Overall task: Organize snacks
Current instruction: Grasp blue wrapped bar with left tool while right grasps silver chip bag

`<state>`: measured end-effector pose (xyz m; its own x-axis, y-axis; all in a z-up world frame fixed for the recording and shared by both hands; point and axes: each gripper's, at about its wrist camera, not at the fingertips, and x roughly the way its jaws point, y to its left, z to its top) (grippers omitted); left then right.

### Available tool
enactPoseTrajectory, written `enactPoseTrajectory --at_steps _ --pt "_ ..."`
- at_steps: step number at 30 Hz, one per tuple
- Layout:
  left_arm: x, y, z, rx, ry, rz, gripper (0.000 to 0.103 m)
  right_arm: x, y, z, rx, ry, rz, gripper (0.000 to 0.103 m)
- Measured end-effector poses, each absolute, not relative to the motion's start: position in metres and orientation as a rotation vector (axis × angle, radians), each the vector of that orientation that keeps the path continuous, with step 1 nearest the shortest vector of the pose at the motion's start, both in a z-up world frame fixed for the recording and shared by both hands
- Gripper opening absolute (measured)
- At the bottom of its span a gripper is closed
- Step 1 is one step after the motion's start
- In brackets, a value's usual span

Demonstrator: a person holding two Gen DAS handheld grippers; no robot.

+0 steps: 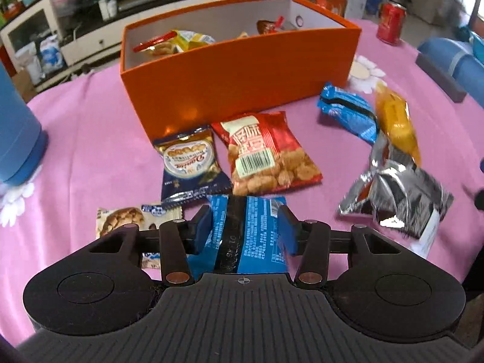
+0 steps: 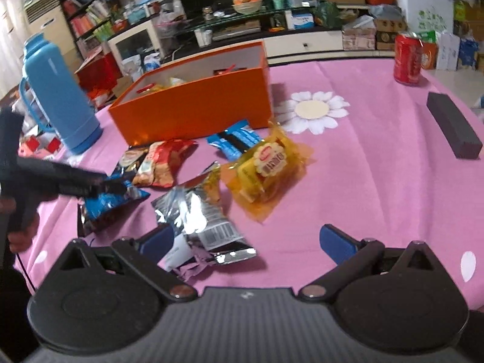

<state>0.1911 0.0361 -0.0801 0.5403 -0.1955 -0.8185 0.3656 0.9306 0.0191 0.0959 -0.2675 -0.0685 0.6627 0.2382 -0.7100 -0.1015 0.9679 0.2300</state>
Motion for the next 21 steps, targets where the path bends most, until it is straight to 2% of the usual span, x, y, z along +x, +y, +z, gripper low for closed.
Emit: enactPoseTrajectory --at_steps 1,2,10,11,12,14,15,16,21 --pt "0.185 0.037 -0.08 0.191 0.933 -0.327 0.012 0.098 -0.267 -0.07 0.182 0.831 0.195 0.102" --pt "0.178 0.038 -0.079 0.188 0.924 -0.314 0.001 0.099 -0.267 -0.072 0.182 0.837 0.197 0.102" --pt "0.107 0.034 -0.085 0.069 0.995 -0.296 0.0 0.102 -0.239 -0.083 0.124 0.868 0.266 0.102" --pt "0.101 0.035 -0.087 0.069 0.993 -0.275 0.002 0.102 -0.236 -0.082 0.113 0.865 0.271 0.102" --pt "0.096 0.036 -0.086 0.062 0.987 -0.252 0.008 0.102 -0.234 -0.08 0.1 0.858 0.276 0.102" --pt "0.094 0.039 -0.079 0.018 0.96 -0.226 0.033 0.102 -0.233 -0.075 0.092 0.838 0.278 0.102" --pt "0.097 0.04 -0.074 -0.018 0.943 -0.22 0.038 0.102 -0.233 -0.074 0.094 0.833 0.278 0.102" --pt "0.101 0.04 -0.071 -0.051 0.937 -0.22 0.039 0.102 -0.233 -0.073 0.098 0.832 0.274 0.102" --pt "0.139 0.03 -0.078 -0.121 0.983 -0.185 0.03 0.097 -0.238 -0.073 0.122 0.834 0.268 0.102"
